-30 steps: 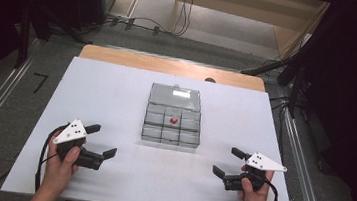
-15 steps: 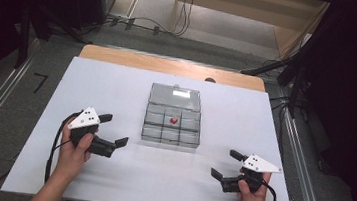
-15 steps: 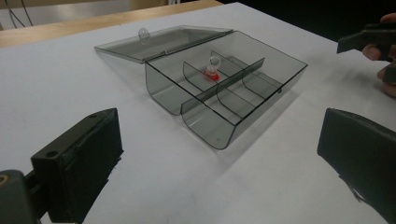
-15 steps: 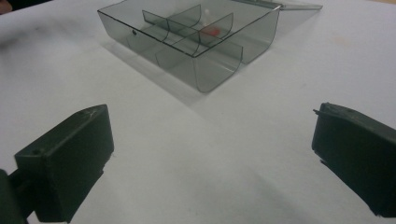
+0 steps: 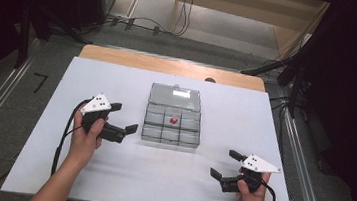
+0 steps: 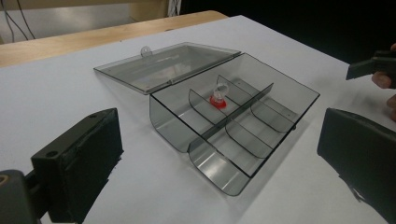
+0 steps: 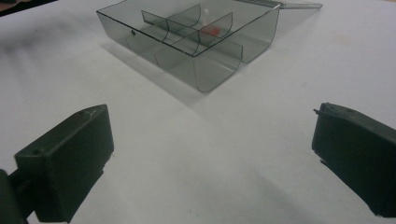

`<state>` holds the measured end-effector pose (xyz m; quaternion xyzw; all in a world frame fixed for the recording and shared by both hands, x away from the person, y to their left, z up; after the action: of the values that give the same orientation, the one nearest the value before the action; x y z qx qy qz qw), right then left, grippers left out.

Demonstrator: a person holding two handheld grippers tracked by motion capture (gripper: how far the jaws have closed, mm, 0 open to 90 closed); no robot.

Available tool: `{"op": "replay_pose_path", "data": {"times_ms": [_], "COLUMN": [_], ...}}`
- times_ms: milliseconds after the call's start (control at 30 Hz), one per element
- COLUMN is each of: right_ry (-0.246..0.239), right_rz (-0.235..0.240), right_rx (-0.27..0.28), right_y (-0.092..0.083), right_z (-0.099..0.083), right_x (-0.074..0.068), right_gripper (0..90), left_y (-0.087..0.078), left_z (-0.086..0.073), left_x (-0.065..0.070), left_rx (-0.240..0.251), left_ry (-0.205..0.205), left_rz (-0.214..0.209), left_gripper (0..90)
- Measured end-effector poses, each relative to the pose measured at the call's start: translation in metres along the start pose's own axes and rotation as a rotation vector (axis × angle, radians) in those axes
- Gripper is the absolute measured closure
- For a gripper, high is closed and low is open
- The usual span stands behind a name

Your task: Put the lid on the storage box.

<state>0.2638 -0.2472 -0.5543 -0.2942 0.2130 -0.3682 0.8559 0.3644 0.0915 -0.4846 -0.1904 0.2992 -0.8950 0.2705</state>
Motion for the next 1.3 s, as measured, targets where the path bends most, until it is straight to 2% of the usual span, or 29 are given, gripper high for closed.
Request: {"op": "replay_pose_path", "data": {"times_ms": [67,200,433,733,1100,1233,1300], "right_ry": [-0.002,-0.005,-0.003,-0.002,-0.015,-0.016,-0.021], "right_rz": [-0.002,0.0,0.003,0.001,-0.001,-0.003,-0.007], "right_rx": [0.001,0.001,-0.001,-0.002,-0.002,-0.006,-0.007], "right_y": [0.0,0.001,0.001,0.001,0.002,0.003,0.003], "right_z": [0.0,0.0,0.0,0.0,0.001,0.001,0.001], "right_x": [0.001,0.0,0.0,0.0,0.0,-0.001,-0.001], "right_gripper": [0.0,0.0,0.0,0.0,0.0,0.0,0.0], "left_y": [0.002,0.008,0.019,0.037,0.071,0.082,0.088], "left_z": [0.005,0.013,0.025,0.039,0.043,0.042,0.042], "left_x": [-0.002,-0.008,-0.018,-0.028,-0.037,-0.045,-0.049], "left_rx": [0.006,0.0,-0.008,-0.044,-0.082,-0.102,-0.124], "left_ry": [-0.014,-0.024,-0.041,-0.047,-0.115,-0.157,-0.161], "left_rz": [-0.022,-0.03,-0.029,-0.027,-0.073,-0.042,-0.021], "left_gripper": [0.0,0.0,0.5,0.5,2.8,6.8,11.1]}}
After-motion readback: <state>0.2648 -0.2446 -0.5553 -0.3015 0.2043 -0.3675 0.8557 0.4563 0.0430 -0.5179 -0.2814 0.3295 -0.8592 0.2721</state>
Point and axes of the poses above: each handheld gripper's, and its own axes: y roughly forward along the jaws, z roughly out of its top, x roughly to its right, the point moved 8 cm from there along y, roughly forward along the jaws, and after that the axes turned 15 degrees about -x, right-handed, at the moved point
